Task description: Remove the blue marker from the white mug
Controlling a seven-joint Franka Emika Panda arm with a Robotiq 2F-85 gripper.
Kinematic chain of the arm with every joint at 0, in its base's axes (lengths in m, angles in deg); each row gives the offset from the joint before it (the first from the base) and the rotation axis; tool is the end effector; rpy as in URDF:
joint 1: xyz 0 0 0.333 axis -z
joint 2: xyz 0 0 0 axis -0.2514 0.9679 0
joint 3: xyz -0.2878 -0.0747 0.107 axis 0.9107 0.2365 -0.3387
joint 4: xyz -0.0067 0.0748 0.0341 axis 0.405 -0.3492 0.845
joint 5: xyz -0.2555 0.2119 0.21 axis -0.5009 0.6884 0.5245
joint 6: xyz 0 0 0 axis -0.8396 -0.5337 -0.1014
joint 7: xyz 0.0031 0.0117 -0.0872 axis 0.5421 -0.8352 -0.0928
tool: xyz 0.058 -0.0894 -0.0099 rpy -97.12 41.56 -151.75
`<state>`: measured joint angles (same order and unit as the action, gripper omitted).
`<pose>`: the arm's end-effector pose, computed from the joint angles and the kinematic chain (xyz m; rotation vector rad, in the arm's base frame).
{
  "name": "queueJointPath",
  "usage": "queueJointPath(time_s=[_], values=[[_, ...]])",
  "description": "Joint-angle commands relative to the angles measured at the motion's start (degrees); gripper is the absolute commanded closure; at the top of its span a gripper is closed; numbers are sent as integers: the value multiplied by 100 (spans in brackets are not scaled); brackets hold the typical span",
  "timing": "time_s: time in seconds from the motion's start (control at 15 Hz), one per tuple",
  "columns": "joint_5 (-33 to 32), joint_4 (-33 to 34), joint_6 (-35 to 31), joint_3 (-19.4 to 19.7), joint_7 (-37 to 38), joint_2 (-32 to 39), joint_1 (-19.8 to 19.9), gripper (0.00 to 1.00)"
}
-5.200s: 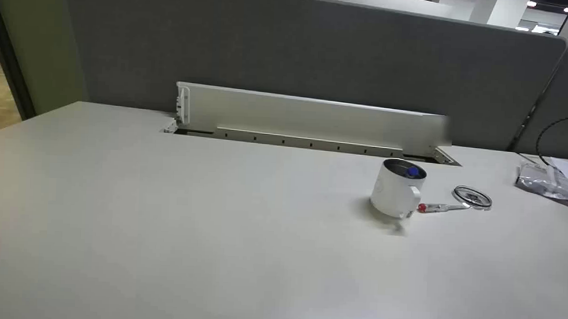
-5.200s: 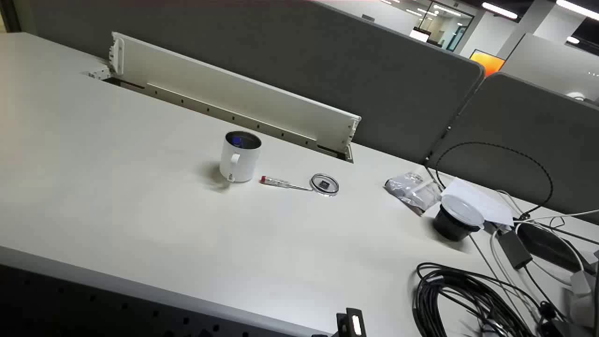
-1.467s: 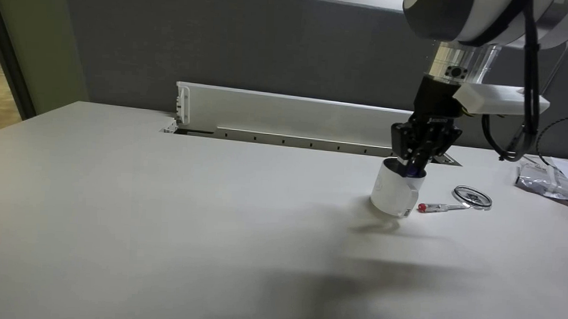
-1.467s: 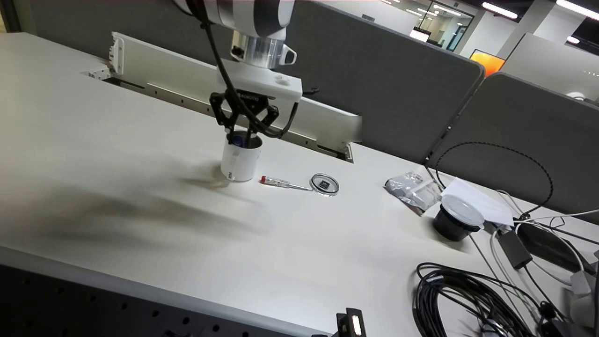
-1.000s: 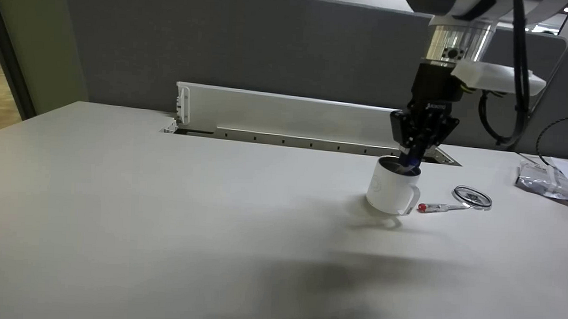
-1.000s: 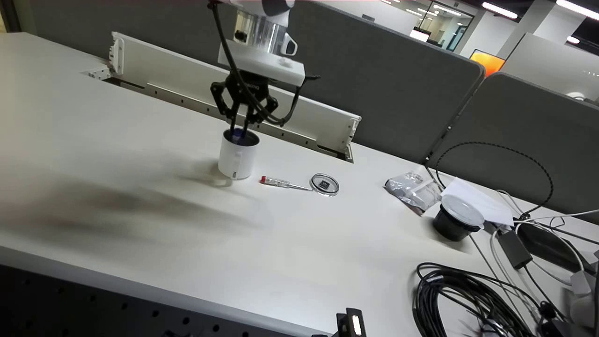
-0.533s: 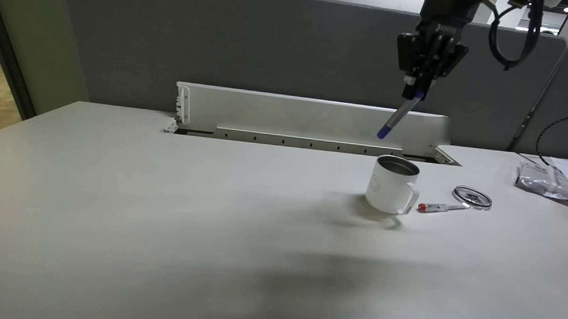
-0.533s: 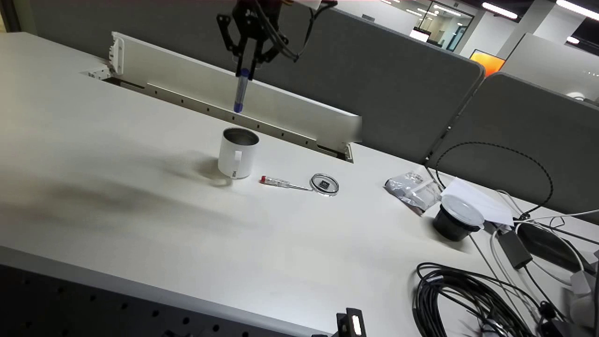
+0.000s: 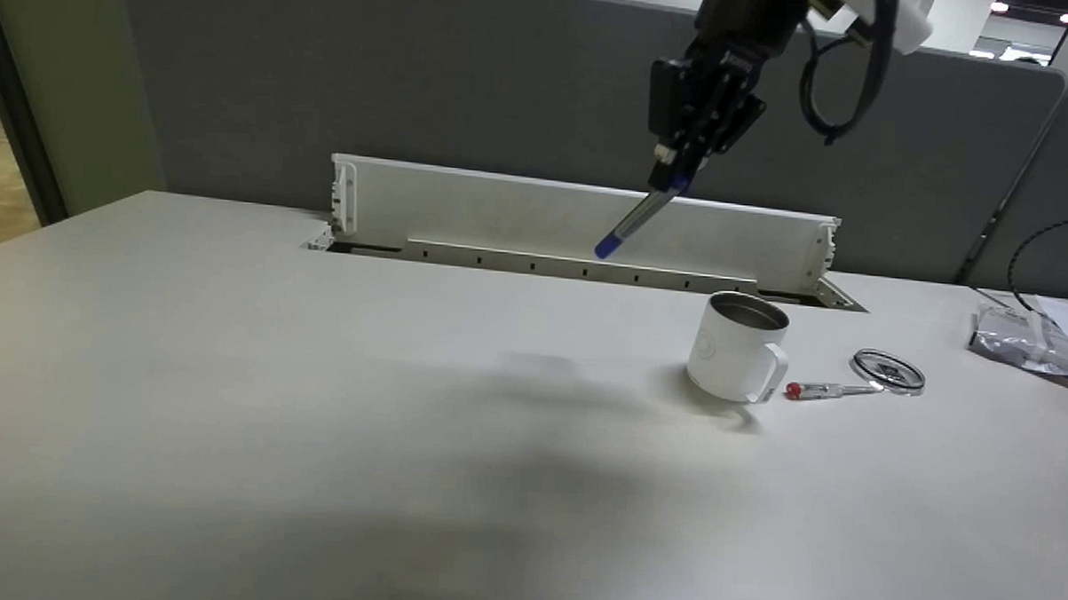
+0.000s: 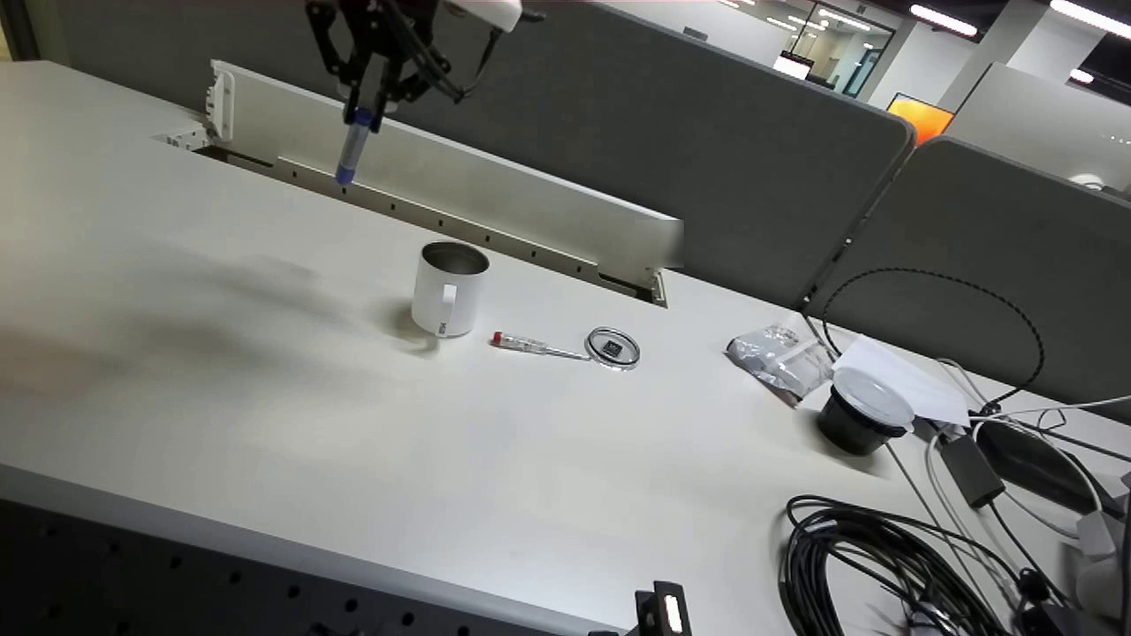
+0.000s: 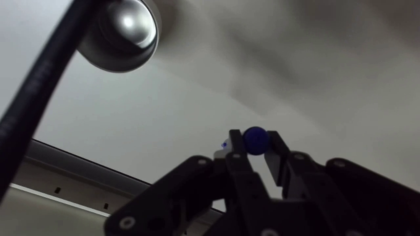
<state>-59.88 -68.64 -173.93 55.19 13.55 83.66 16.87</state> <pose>0.5373 0.0562 0.2584 -2.8446 -0.8463 -0.1688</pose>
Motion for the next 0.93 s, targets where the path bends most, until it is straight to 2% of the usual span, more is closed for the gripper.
queueJointPath(time_s=[0.0,0.13,0.2,0.27,0.33,0.47,0.8,0.87], values=[[-754,-327,-1406,-107,341,625,-505,92],[-1427,-340,-2051,-32,782,1115,-827,92],[-1761,-252,-2129,114,1138,1333,-1028,92],[-2007,-124,-1864,243,1494,1430,-1174,92],[-1946,-342,-1983,-197,1226,1256,-698,67],[-2177,-234,-1976,-45,1496,1495,-905,67],[-2199,-130,-1954,20,1505,1520,-914,67],[-2169,-120,-2380,94,1608,1692,-929,92]])
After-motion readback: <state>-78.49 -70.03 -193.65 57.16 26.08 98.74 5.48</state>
